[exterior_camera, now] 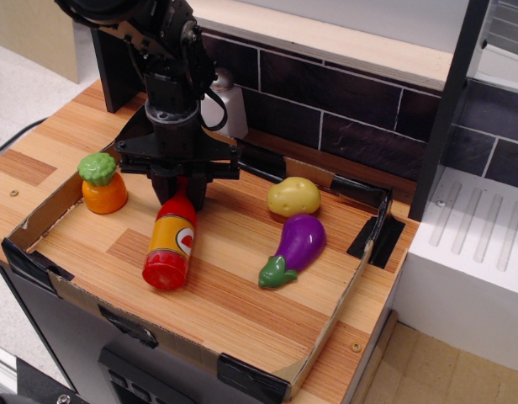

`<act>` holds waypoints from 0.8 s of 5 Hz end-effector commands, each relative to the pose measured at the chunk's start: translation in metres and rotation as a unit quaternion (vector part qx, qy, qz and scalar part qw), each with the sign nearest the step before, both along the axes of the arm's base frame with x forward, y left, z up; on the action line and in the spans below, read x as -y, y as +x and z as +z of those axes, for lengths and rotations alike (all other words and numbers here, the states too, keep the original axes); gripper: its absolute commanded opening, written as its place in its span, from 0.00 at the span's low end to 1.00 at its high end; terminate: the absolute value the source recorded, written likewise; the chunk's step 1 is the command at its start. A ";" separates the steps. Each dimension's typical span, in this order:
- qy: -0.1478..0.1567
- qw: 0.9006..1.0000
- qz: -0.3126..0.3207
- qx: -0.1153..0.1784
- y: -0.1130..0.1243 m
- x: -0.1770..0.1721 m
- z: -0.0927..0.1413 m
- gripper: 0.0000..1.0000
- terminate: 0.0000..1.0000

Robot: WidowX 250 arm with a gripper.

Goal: Upright hot sauce bottle

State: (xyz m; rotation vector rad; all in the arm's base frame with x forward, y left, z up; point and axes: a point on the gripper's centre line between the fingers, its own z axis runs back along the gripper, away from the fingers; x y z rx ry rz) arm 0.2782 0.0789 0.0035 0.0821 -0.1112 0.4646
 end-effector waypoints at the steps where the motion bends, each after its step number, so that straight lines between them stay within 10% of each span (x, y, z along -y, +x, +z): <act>1: 0.009 0.997 -0.046 0.062 0.008 0.002 0.040 0.00 0.00; 4: 0.041 0.972 -0.085 0.214 0.025 0.004 0.081 0.00 0.00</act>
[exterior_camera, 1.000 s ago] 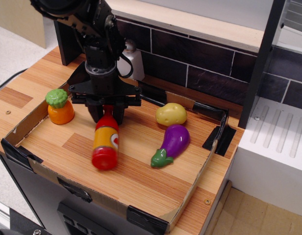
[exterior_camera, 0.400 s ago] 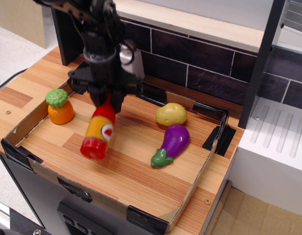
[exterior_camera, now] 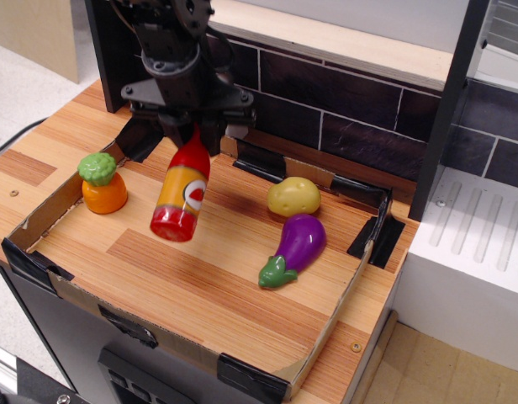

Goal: Upright hot sauce bottle

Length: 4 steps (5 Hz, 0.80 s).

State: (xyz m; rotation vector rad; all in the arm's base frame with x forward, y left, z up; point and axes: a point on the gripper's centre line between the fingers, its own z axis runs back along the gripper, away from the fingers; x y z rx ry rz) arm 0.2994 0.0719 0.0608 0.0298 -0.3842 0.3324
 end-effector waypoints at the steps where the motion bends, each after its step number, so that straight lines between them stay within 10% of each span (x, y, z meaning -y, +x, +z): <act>1: 0.034 0.993 -0.010 0.116 0.006 -0.008 0.027 0.00 0.00; 4: 0.082 0.959 0.021 0.270 0.023 -0.026 0.025 0.00 0.00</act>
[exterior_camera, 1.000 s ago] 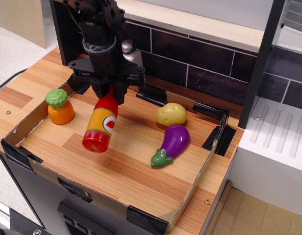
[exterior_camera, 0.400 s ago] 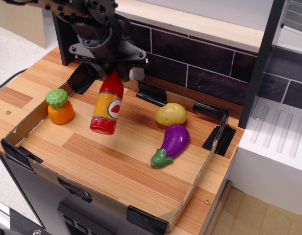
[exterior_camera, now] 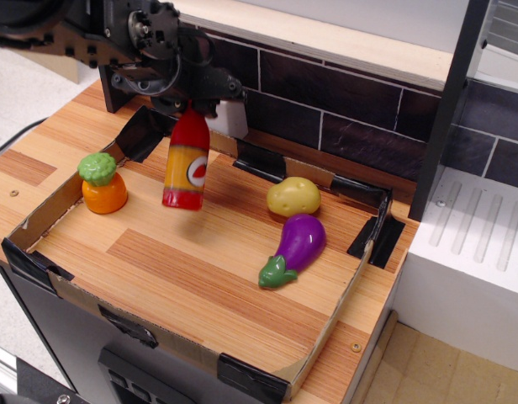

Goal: Upright hot sauce bottle

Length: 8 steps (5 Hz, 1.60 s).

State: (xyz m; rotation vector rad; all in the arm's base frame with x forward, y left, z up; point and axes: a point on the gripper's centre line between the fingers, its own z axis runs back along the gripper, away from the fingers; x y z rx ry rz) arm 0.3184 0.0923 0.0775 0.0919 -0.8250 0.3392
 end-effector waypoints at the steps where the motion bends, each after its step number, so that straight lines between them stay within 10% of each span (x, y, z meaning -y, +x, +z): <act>1: 0.028 0.994 0.011 0.105 0.007 -0.005 0.009 0.00 0.00; 5: 0.069 0.965 -0.023 0.250 0.006 0.009 0.009 0.00 0.00; 8: 0.066 0.961 -0.047 0.266 -0.015 0.031 -0.005 0.00 0.00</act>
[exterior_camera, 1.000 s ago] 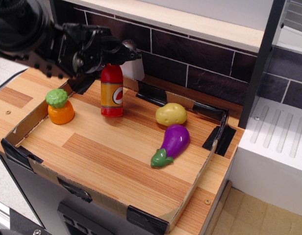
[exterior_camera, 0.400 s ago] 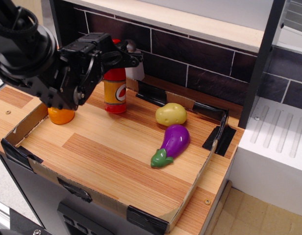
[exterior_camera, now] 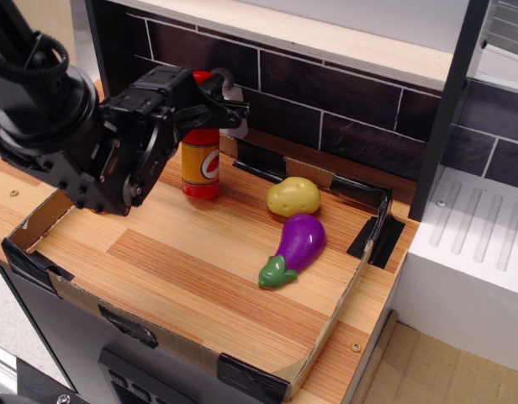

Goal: Upright hot sauce bottle

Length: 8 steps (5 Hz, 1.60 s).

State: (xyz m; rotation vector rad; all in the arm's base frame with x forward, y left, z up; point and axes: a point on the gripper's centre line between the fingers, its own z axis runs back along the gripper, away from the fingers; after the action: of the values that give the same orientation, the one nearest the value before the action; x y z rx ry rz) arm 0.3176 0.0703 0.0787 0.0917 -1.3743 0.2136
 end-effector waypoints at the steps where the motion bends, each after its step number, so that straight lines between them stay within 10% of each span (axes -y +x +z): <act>1: -0.019 1.000 0.018 0.001 -0.025 0.012 -0.004 1.00 0.00; 8: -0.121 0.990 0.059 -0.036 -0.057 0.016 0.047 1.00 0.00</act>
State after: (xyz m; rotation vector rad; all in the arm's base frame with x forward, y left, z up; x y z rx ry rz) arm 0.2594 0.0531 0.1160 -0.0227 -1.2301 0.4658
